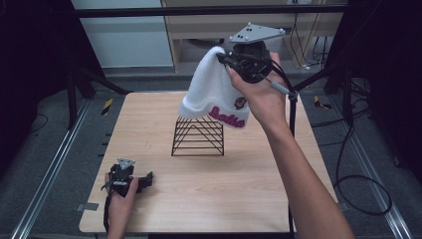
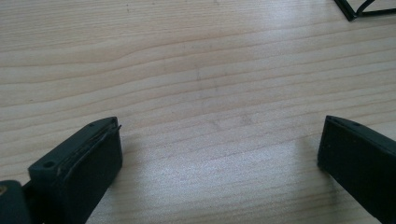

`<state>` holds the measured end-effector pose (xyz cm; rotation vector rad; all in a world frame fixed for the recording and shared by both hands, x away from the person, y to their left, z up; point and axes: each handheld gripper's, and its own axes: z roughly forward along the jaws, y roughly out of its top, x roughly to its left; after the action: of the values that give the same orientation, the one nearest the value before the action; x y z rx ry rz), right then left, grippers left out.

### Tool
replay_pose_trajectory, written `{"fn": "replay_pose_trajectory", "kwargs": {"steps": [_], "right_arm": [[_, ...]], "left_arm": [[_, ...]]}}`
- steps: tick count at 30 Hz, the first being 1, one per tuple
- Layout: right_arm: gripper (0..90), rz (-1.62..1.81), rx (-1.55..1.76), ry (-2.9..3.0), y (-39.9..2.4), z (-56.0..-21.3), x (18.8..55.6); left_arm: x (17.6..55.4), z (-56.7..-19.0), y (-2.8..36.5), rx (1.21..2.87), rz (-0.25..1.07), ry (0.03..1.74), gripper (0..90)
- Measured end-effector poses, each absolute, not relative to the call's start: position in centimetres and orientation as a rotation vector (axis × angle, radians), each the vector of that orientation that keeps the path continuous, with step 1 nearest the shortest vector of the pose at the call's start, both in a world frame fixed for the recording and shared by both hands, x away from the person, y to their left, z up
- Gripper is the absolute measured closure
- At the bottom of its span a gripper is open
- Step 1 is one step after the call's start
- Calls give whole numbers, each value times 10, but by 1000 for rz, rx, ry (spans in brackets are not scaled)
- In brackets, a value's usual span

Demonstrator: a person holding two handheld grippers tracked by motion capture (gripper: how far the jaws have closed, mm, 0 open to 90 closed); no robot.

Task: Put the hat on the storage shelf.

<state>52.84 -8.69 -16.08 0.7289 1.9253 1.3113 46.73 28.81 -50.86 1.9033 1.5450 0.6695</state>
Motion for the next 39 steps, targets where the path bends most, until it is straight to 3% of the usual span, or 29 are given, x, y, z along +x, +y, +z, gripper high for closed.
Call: {"fn": "replay_pose_trajectory", "kwargs": {"steps": [39], "right_arm": [[845, 1359, 662, 2018, -39, -169, 548]], "left_arm": [[468, -508, 288, 1909, 666, 1543, 0]]}}
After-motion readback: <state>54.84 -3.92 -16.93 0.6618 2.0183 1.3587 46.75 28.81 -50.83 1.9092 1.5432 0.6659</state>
